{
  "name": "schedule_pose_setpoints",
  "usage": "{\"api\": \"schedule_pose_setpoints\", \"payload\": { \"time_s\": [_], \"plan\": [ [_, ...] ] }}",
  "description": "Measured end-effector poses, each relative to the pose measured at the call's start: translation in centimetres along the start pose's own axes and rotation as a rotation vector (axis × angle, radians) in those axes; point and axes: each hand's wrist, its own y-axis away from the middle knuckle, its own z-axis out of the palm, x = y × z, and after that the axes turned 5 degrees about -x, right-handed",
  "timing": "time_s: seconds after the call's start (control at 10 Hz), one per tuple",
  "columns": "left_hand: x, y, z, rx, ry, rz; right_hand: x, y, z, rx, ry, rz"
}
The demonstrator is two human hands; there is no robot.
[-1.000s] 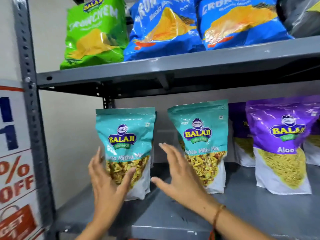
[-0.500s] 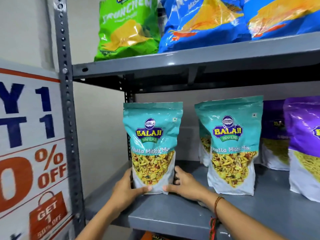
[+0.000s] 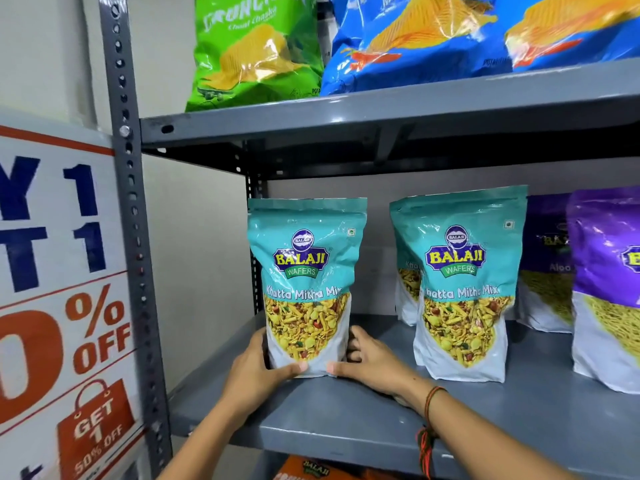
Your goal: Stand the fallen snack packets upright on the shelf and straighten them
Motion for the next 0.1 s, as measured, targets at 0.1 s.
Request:
{"api": "schedule_pose_setpoints", "payload": {
  "time_s": [0.1],
  "plan": [
    [1.24,1.14,-0.12,0.140,-0.022,0.048,-1.58,1.57,-0.20,-0.013,-0.086,0.013]
  ]
}}
